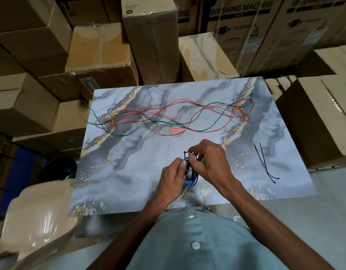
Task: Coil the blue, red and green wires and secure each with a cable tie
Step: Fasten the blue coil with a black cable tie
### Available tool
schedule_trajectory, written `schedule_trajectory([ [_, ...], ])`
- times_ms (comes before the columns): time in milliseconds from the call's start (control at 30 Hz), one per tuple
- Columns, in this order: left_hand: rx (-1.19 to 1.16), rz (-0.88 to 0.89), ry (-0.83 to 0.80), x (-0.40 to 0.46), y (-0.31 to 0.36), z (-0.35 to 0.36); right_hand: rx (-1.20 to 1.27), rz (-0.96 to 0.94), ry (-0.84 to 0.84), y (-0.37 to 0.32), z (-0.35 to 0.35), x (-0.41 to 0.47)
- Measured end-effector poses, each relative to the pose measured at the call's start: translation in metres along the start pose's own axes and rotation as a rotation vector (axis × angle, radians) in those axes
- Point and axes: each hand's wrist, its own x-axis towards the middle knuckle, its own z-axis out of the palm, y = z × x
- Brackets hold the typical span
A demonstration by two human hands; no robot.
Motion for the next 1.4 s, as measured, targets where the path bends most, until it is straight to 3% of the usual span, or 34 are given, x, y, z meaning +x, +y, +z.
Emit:
schedule_trajectory([
  [467,0.062,0.079,0.005,-0.004,0.003,-0.003,-0.019,-0.021,-0.034,0.002,-0.004,-0.001],
  [833,0.087,0.063,-0.012,-0.005,0.001,-0.003,0.019,-0.093,-0.029,0.008,-0.009,-0.001],
  [1400,0.073,0.056,-0.033,-0.007,0.002,-0.003,0.102,-0.052,0.0,0.014,-0.007,-0.005],
])
